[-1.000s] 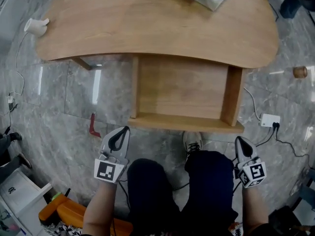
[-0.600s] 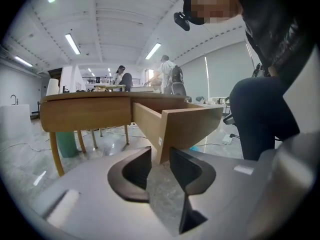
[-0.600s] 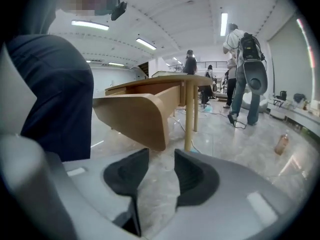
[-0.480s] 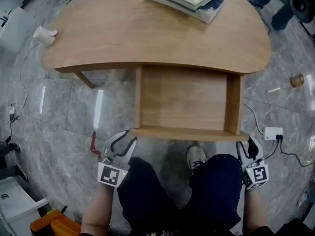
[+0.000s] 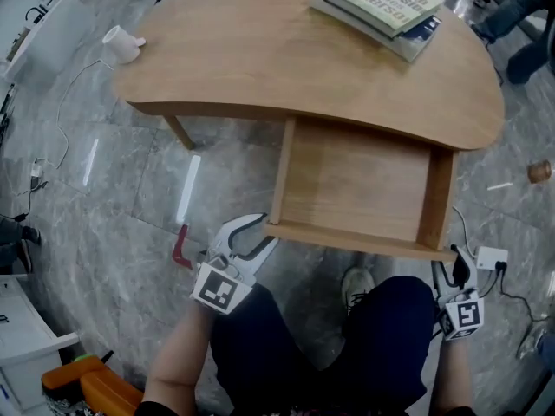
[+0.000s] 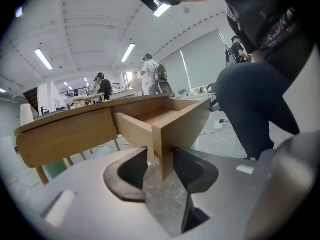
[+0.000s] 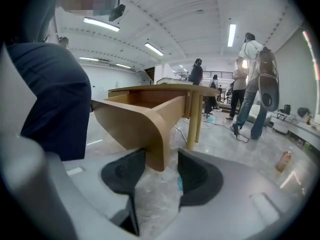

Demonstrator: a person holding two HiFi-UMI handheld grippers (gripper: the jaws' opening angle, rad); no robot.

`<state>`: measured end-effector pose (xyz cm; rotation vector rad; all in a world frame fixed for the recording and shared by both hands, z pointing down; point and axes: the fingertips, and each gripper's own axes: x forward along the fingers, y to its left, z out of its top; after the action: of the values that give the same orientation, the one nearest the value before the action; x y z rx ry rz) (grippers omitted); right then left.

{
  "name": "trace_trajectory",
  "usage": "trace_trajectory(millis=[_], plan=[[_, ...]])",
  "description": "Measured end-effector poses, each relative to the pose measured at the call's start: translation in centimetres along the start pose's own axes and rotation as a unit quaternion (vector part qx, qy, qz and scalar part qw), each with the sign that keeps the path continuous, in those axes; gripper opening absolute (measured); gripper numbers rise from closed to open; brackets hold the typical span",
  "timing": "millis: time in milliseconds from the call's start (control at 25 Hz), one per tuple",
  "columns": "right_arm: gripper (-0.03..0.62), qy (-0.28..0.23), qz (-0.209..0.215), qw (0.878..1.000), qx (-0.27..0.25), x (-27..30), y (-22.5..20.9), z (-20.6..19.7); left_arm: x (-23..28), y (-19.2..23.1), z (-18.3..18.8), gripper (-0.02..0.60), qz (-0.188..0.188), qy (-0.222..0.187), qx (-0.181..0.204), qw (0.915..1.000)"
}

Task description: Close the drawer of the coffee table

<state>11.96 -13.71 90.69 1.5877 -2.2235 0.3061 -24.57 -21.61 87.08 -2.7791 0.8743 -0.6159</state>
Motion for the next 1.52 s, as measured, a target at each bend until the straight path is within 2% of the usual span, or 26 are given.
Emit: trace_trajectory(millis=[120, 240, 360, 520, 640, 800, 1160, 1520], plan=[[0.190, 0.009, 0.012, 1.000, -0.011, 0.1, 0.0, 0.0, 0.2, -0.1, -0.2, 0.169, -0.010, 0.009, -0.021, 0.9997], [0.170, 0.014, 0.013, 0.999, -0.035, 0.1, 0.4, 0.4, 0.2, -0.2, 0.2, 0.167, -0.001, 0.009, -0.018, 0.9998], [0.169, 0.000, 0.006, 1.000, -0.016, 0.0, 0.4, 1.2, 0.0, -0.1, 1.3, 0.167, 0.012, -0.009, -0.020, 0.9997], [0.169, -0.016, 0.001, 1.000, 0.003, 0.1, -0.1, 2.8, -0.2, 1.2, 3.7, 0.163, 0.043, -0.066, -0.086, 0.9932], [0.169, -0.024, 0.002, 1.000, 0.010, 1.1, -0.5, 3.9, 0.0, 2.8, 4.2, 0.163, 0.070, -0.077, -0.120, 0.9873], [0.169, -0.031, -0.004, 0.999, 0.013, 2.3, -1.9, 5.1, 1.4, 4.2, 4.8, 0.164, 0.082, -0.080, -0.115, 0.9868], [0.169, -0.045, -0.018, 0.999, 0.025, 5.1, -4.1, 7.5, 4.4, 7.4, 5.6, 0.164, 0.102, -0.085, -0.129, 0.9828], [0.169, -0.058, -0.045, 0.996, 0.051, 8.6, -7.0, 9.4, 7.7, 11.2, 5.9, 0.163, 0.155, -0.081, -0.163, 0.9710]])
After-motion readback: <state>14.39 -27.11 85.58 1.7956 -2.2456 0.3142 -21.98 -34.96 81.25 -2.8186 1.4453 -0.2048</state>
